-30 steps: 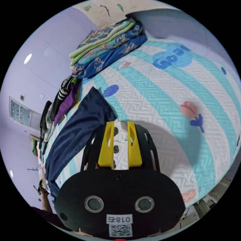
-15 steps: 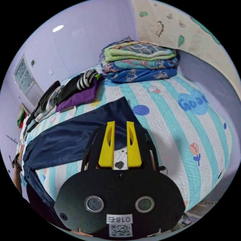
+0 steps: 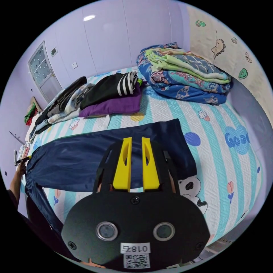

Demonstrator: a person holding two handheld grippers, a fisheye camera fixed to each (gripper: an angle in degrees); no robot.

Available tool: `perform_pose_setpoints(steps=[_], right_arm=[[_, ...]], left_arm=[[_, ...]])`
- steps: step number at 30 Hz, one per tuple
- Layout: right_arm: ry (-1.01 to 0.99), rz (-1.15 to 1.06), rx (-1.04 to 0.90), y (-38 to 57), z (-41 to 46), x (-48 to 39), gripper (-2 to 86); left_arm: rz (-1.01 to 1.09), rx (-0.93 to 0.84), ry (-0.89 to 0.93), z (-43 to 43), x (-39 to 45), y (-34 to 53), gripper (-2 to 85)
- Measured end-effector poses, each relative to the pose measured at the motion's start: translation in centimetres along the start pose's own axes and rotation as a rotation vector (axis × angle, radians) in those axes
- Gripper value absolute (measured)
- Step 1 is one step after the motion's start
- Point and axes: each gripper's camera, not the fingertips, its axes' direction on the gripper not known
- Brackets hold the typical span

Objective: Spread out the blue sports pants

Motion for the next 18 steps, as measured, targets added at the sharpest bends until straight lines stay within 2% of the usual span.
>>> perform_pose_setpoints(steps=[2,4,7,10,14,18], right_arm=[[-0.013,0.015,0.010,0.8,0.6,0.3,6.0],[-0.022,0.025,0.012,1.3,1.3,0.5,5.8],[-0.009,0.024,0.004,2.1,2.3,0.9,5.7],[-0.006,0.020,0.001,3.1,3.2,1.6,5.6],[-0.064,0.034,-0.017,6.4,3.9,2.7,6.4],[-0.150,0.050,0.012,12.0,1.8,3.7,7.0]], left_arm=[[0.023,-0.012,-0.043,0.2,1.1,0.2,8.8],[0.018,0.031,-0.173,-0.6,2.2,0.7,5.9],[-0.040,0.137,-0.269,-3.0,2.0,0.8,4.3],[-0.085,0.168,-0.321,-4.6,0.9,0.0,4.1],[-0.139,0.006,-0.299,-2.3,-0.9,-0.7,5.8],[-0.242,0.157,-0.146,-6.7,-2.3,3.0,11.1]])
